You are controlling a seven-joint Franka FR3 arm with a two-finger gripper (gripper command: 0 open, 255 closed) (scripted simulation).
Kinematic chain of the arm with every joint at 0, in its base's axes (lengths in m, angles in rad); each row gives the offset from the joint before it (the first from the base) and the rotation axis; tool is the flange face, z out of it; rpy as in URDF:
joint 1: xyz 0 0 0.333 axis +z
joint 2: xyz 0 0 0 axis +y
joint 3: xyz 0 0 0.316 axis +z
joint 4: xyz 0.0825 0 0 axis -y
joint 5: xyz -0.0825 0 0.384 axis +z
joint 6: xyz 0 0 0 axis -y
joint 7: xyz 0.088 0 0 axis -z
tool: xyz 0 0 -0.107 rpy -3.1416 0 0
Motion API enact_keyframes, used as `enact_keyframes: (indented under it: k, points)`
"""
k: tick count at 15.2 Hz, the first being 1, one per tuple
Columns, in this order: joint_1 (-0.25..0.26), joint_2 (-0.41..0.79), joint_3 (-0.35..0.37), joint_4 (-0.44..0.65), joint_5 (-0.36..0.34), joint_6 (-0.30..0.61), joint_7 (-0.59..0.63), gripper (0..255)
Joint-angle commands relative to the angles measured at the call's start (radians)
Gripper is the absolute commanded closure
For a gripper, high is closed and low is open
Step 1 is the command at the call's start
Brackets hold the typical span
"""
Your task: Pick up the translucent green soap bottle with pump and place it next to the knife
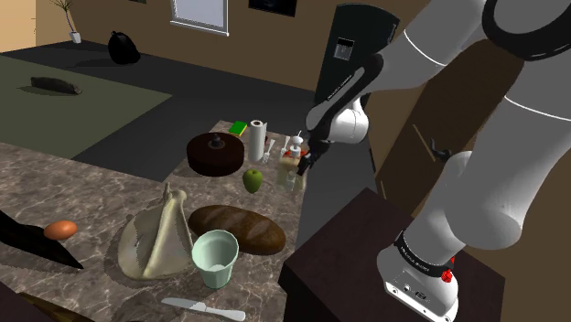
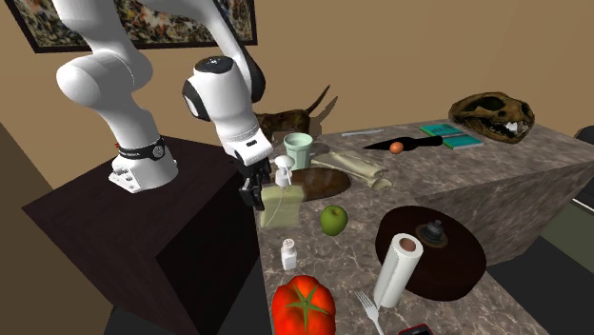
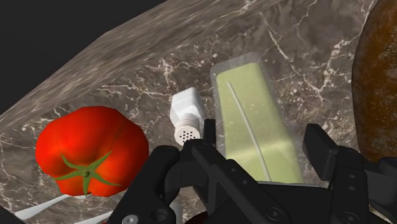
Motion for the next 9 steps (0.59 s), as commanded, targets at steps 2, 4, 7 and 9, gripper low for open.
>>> enact_keyframes:
  k: [2,4,7,9]
  points:
    - [0.002,-0.055,-0.026,-0.009,-0.113,-0.035,0.086,255]
    - [-0.004,-0.091,-0.032,-0.013,-0.177,-0.061,0.136,255]
    - [-0.020,-0.143,-0.031,-0.014,-0.258,-0.103,0.199,255]
    - [-0.032,-0.175,-0.027,-0.012,-0.301,-0.133,0.234,255]
